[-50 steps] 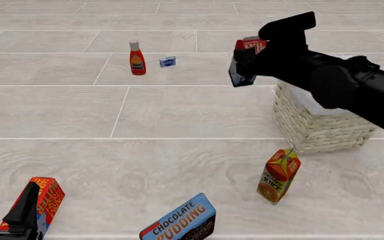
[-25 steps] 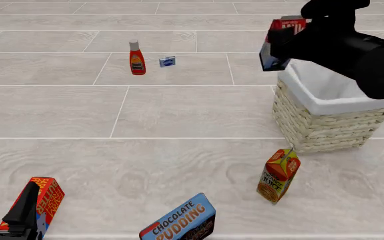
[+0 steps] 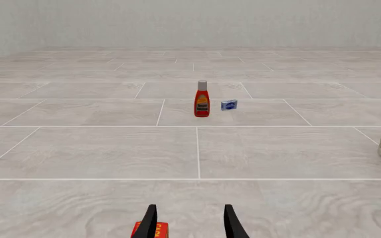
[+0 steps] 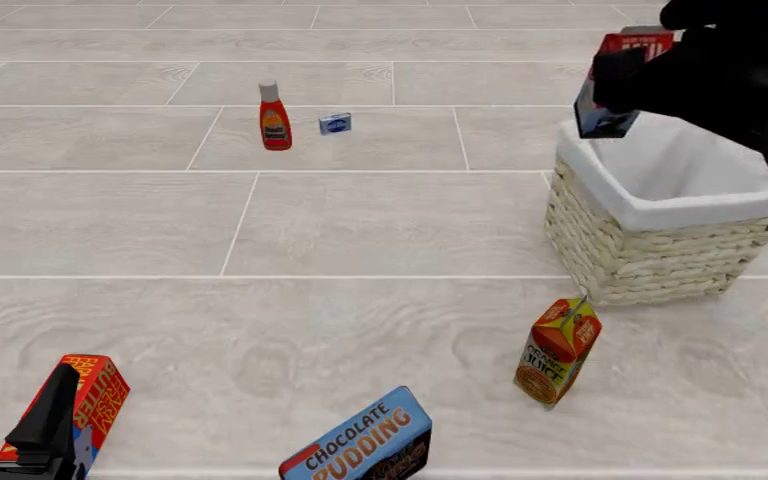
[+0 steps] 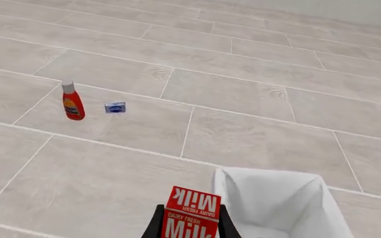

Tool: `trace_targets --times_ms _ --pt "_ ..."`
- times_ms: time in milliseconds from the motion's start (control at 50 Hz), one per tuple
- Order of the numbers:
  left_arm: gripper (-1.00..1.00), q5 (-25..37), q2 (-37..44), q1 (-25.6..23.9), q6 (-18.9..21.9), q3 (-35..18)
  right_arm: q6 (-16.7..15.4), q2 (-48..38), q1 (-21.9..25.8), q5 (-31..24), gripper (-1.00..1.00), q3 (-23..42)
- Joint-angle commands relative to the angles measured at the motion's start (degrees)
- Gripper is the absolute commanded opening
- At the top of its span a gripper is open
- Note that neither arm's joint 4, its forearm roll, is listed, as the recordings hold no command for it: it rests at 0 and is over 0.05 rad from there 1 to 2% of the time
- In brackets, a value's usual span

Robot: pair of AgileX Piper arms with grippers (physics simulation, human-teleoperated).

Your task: Pick the milk and place it in the basket.

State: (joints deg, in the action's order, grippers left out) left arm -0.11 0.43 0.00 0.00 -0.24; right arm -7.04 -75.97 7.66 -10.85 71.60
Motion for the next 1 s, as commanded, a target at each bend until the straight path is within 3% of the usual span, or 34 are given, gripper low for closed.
trace_targets --times_ms 20,1000 --pt "1.00 0.0 0.0 0.0 0.0 0.0 0.5 0.3 -3.3 -0.2 -1.00 1.3" --pt "1.00 0.0 0.0 0.0 0.0 0.0 -0.2 -10.6 -13.5 1.0 -1.00 2.9"
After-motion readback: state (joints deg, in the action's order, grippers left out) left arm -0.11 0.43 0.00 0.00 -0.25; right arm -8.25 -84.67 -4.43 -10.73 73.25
